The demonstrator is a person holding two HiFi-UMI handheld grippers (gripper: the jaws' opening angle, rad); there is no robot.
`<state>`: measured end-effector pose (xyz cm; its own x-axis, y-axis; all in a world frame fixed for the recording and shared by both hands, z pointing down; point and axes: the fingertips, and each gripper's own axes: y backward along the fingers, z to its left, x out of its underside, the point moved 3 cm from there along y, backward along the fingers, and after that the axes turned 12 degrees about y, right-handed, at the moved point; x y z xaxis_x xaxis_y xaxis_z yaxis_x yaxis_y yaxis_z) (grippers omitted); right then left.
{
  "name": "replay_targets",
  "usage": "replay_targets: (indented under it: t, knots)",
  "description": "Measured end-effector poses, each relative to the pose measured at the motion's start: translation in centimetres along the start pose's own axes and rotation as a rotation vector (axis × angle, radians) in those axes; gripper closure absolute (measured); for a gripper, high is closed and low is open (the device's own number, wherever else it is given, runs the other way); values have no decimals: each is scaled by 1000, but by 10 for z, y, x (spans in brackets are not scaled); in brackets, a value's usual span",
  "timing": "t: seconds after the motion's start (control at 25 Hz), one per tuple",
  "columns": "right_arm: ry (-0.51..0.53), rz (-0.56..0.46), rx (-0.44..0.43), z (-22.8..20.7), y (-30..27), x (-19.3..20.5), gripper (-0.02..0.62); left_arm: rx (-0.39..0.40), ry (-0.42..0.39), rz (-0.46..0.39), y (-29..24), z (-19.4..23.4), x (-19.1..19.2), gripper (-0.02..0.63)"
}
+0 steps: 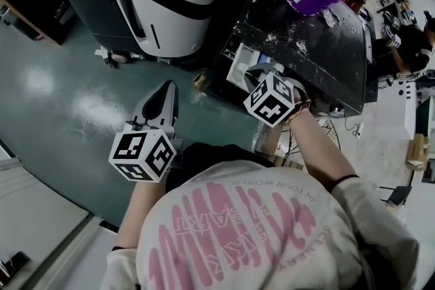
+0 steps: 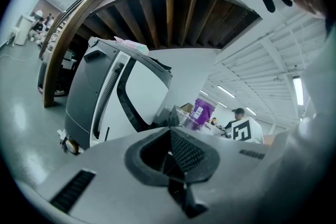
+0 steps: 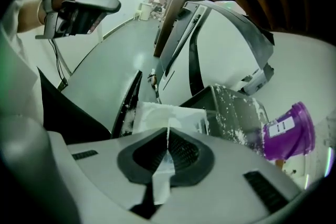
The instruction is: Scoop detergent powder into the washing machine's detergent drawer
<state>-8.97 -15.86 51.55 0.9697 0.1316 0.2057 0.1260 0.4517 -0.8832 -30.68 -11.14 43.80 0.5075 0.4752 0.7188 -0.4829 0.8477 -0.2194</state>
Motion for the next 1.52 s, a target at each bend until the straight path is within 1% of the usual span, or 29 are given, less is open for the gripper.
replay_targets:
  t: [0.08,0.32,0.48,0.64,0.92,1.16,1.52]
  knots:
    - [35,-7,26,3,-1,0,592,-18,5,-5,5,2,3,603]
    - [49,-47,149,1,3,3,591,-69,4,-29,19,1,11,603]
    - [90,-58,218,0,6,5,591,-103,4,-60,30,-4,18,603]
    - [124,-61,254,1,9,7,591,-136,4,-88,42,-11,24,603]
    - [168,-77,270,6,14,5,591,-181,0,-148,65,-23,27,603]
    - [248,-61,311,10,16,5,591,-213,4,-175,81,-28,35,603]
    - [375,-23,400,13,21,4,591,-234,-10,-207,97,-34,37,603]
